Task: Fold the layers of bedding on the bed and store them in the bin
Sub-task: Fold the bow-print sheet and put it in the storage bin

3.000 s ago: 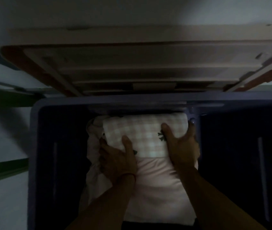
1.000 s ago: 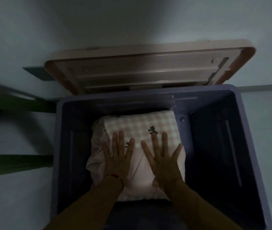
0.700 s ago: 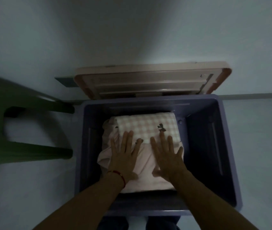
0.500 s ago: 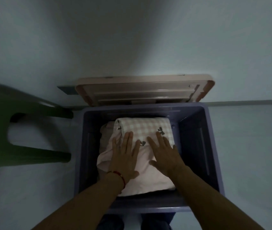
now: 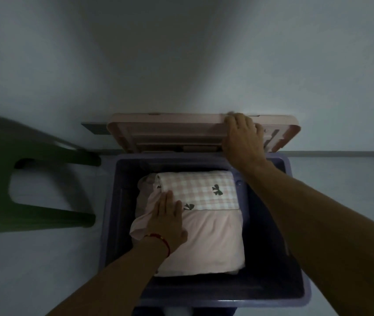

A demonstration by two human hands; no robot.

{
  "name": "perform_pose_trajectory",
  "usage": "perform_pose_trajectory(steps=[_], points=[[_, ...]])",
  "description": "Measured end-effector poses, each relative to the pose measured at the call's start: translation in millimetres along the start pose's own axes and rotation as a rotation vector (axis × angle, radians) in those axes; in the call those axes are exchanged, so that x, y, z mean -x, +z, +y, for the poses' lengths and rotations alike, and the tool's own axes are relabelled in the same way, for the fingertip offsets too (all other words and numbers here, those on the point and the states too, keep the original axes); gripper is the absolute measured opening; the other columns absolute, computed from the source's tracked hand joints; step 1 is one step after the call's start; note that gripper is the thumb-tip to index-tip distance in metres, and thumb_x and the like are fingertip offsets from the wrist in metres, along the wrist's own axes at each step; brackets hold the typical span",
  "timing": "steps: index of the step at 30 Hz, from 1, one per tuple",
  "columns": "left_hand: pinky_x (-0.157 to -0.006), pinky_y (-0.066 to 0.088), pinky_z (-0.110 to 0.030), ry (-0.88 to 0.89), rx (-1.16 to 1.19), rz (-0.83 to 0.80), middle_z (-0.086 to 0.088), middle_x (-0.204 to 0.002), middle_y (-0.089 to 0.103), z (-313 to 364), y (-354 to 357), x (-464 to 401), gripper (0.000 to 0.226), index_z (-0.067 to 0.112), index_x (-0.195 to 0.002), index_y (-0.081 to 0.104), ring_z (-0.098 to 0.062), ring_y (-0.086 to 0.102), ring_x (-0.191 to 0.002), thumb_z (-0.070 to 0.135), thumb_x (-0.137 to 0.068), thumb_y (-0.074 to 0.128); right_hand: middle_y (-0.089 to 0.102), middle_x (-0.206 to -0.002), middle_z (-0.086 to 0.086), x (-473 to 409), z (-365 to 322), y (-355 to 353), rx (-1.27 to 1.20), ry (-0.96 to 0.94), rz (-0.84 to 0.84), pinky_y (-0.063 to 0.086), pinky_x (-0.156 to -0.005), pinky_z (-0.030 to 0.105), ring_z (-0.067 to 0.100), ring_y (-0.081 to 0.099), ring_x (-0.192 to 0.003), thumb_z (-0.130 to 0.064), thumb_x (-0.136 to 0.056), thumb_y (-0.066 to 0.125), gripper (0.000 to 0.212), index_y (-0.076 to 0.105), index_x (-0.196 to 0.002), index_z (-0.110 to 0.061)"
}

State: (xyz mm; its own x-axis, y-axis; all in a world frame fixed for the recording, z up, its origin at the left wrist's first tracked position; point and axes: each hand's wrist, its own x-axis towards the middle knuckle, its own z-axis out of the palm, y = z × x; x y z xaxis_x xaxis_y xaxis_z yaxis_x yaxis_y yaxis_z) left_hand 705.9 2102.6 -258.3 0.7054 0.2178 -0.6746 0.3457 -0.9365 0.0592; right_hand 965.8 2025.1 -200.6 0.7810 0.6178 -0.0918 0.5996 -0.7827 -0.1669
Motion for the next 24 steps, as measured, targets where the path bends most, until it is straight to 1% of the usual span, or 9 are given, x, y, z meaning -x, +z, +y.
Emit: perform_pose_trajectory(steps=[2,4,6,8,11,14,16,20,24], points=[[-0.12,-0.014,-0.044,-0.005,0.03,0.008,-0.027,-0.159,-0.028,0.1,0.3,-1.4,0.085,0.006,-0.16,-0.002,-0.041,-0.022,-0.15,0.045,-0.1,0.044,0.047,-0.139,0.013,4.9,-8.5,4.0,-0.113,0.167,0.101,0.042,-0.106,0.048,0.031,0.046,-0.126,-0.025,-0.094,0.062,0.048,0.047,-0.138,-0.011],[-0.12,-0.013,-0.045,-0.017,0.033,0.013,-0.026,-0.156,-0.032,0.7,3.1,-3.8,0.086,0.005,-0.16,-0.001,-0.042,-0.021,-0.15,0.045,-0.099,0.045,0.054,-0.127,0.01,3.5,-25.6,-0.7,-0.706,0.536,0.132,0.054,-0.091,0.038,0.023,0.056,-0.111,-0.029,-0.097,0.063,0.043,0.049,-0.131,-0.008],[-0.123,-0.01,-0.047,-0.035,0.039,-0.002,-0.027,-0.157,-0.03,1.2,4.2,-6.1,0.086,0.005,-0.159,-0.002,-0.042,-0.021,-0.15,0.046,-0.1,0.043,0.062,-0.118,0.011,-10.4,-42.2,-9.1,-1.394,0.929,0.018,0.062,-0.079,0.036,0.023,0.064,-0.102,-0.033,-0.094,0.07,0.046,0.051,-0.126,-0.006],[-0.123,-0.01,-0.047,-0.045,0.045,-0.03,-0.028,-0.159,-0.028,2.7,4.8,-8.1,0.084,0.005,-0.159,-0.004,-0.041,-0.023,-0.15,0.043,-0.1,0.042,0.064,-0.116,0.015,-29.1,-45.8,-16.5,-1.697,1.069,-0.047,0.065,-0.07,0.042,0.029,0.067,-0.101,-0.029,-0.09,0.075,0.044,0.054,-0.121,-0.006],[-0.122,-0.012,-0.046,-0.065,0.071,-0.032,-0.026,-0.159,-0.029,3.3,5.5,-8.4,0.08,0.006,-0.16,-0.005,-0.04,-0.025,-0.149,0.038,-0.102,0.04,0.064,-0.124,0.017,-44.7,-48.7,-23.0,-1.852,1.164,-0.127,0.061,-0.054,0.046,0.028,0.065,-0.093,-0.024,-0.094,0.071,0.037,0.059,-0.125,-0.008],[-0.122,-0.012,-0.046,-0.075,0.08,-0.029,-0.025,-0.159,-0.031,4.0,5.5,-5.9,0.081,0.007,-0.16,-0.006,-0.039,-0.027,-0.149,0.038,-0.101,0.04,0.063,-0.116,0.015,-33.1,-55.5,-31.0,-1.982,1.173,-0.152,0.057,-0.067,0.052,0.026,0.061,-0.088,-0.031,-0.099,0.064,0.025,0.058,-0.11,-0.009],[-0.122,-0.012,-0.047,-0.08,0.092,-0.048,-0.024,-0.158,-0.033,4.3,5.3,-3.0,0.082,0.008,-0.159,-0.008,-0.039,-0.028,-0.148,0.037,-0.101,0.041,0.062,-0.116,0.016,-17.2,-59.2,-40.6,-2.004,1.167,-0.079,0.062,-0.081,0.051,0.028,0.064,-0.095,-0.033,-0.095,0.071,0.038,0.054,-0.117,-0.007],[-0.123,-0.011,-0.046,-0.077,0.084,-0.076,-0.022,-0.158,-0.034,3.7,2.7,-2.6,0.083,0.01,-0.16,-0.009,-0.039,-0.028,-0.148,0.035,-0.1,0.043,0.067,-0.111,0.012,26.9,-67.1,-77.9,-1.923,1.175,0.076,0.065,-0.071,0.035,0.021,0.069,-0.093,-0.018,-0.089,0.076,0.038,0.059,-0.119,-0.004],[-0.124,-0.01,-0.045,-0.072,0.111,-0.076,-0.018,-0.16,-0.032,1.3,-3.1,2.1,0.082,0.014,-0.161,-0.006,-0.036,-0.027,-0.15,0.029,-0.098,0.045,0.07,-0.112,0.01,85.6,-66.9,-112.4,-1.956,1.138,0.108,0.063,-0.074,0.031,0.02,0.071,-0.099,-0.01,-0.089,0.074,0.034,0.062,-0.121,-0.006]])
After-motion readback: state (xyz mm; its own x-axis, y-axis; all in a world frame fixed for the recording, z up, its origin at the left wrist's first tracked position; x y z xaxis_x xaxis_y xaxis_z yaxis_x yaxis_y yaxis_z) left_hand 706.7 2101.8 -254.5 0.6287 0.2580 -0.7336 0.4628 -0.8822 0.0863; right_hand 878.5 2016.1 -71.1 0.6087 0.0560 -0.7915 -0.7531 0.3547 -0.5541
